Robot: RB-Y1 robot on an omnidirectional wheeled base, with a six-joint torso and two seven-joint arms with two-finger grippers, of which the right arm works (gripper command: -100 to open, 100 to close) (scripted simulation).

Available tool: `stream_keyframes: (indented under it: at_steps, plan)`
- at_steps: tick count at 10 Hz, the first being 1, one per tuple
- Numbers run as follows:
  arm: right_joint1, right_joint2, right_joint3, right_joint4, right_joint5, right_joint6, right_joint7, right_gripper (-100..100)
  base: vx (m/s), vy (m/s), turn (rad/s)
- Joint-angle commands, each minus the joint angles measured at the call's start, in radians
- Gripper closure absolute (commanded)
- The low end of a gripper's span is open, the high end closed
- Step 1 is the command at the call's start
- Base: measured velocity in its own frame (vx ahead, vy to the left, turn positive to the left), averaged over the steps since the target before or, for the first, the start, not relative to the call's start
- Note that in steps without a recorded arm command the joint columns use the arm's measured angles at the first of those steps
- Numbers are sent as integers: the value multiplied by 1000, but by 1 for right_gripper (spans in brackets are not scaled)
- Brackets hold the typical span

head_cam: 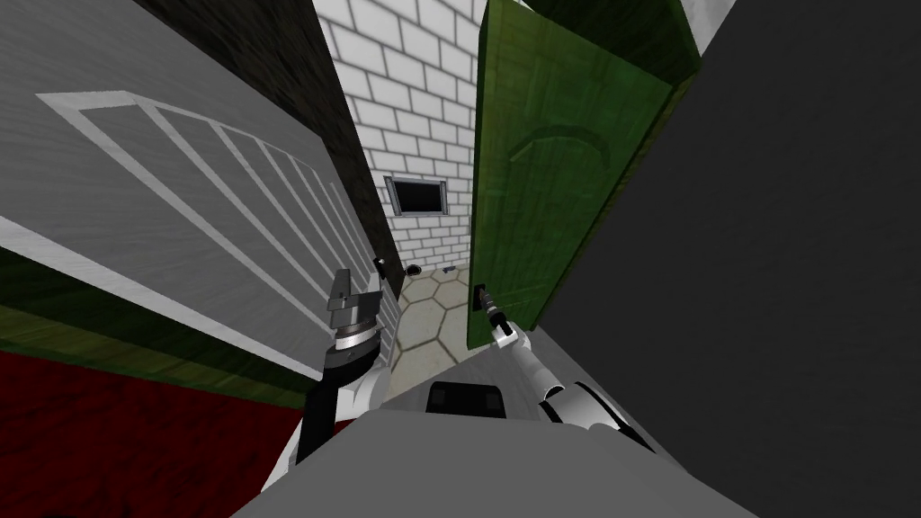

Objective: Push the door open

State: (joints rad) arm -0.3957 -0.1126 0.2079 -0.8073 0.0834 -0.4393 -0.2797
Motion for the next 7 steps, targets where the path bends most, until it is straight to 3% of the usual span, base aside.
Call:
stream_keyframes:
  at_steps: [1, 7]
  plan:
    - [-14, -6, -29, 18, -6, -10, 15, 100, 152, 122, -35]
    - [-14, -1, -71, 23, -14, -6, 45, 100, 93, 68, -34]
